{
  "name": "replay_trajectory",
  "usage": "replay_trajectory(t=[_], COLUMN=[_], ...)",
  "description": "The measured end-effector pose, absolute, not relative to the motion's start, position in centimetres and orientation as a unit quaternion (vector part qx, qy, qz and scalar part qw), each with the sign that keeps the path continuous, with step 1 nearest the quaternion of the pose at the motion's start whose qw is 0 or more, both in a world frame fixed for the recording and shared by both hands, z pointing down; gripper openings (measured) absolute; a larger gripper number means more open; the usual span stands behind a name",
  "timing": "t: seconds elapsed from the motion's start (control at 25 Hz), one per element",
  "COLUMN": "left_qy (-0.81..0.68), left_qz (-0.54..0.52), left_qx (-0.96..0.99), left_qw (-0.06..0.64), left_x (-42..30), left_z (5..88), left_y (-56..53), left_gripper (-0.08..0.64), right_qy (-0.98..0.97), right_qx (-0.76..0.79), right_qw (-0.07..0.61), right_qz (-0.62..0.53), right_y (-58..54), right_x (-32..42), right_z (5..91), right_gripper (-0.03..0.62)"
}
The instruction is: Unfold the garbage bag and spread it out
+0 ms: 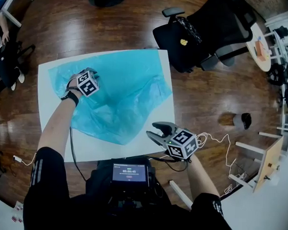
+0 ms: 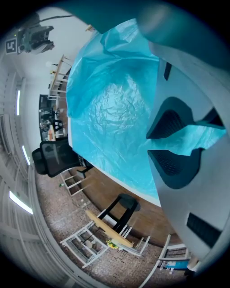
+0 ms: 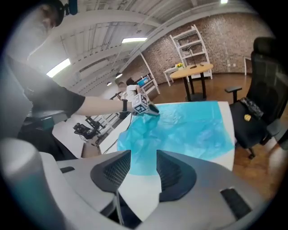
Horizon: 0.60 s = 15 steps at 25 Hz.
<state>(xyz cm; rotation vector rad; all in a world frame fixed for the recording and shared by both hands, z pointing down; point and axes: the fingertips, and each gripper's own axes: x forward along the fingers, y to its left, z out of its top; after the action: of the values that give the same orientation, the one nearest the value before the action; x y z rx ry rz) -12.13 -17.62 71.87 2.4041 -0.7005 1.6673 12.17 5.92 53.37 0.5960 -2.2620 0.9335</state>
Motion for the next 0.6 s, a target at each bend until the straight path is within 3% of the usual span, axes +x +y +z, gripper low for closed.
replay_trajectory(t=[0.32, 0.6], left_qy=[-0.23, -0.226], left_qz=[0.556, 0.557], left_qx=[0.797, 0.797], left_qw=[0.059, 0.059], left_x=[-12.0, -12.0], left_z=[72.0, 72.0], left_y=[-17.7, -17.6], left_gripper=[0.087, 0.084], right_qy=[-0.835, -0.788], right_qx=[0.327, 0.379], right_qw=[0.364, 0.411], right_qz=[0.253, 0.257], right_y=[-3.7, -8.5], right_x=[18.6, 22.4], right_z=[56.0, 63.7], right_gripper=[0.224, 0.223])
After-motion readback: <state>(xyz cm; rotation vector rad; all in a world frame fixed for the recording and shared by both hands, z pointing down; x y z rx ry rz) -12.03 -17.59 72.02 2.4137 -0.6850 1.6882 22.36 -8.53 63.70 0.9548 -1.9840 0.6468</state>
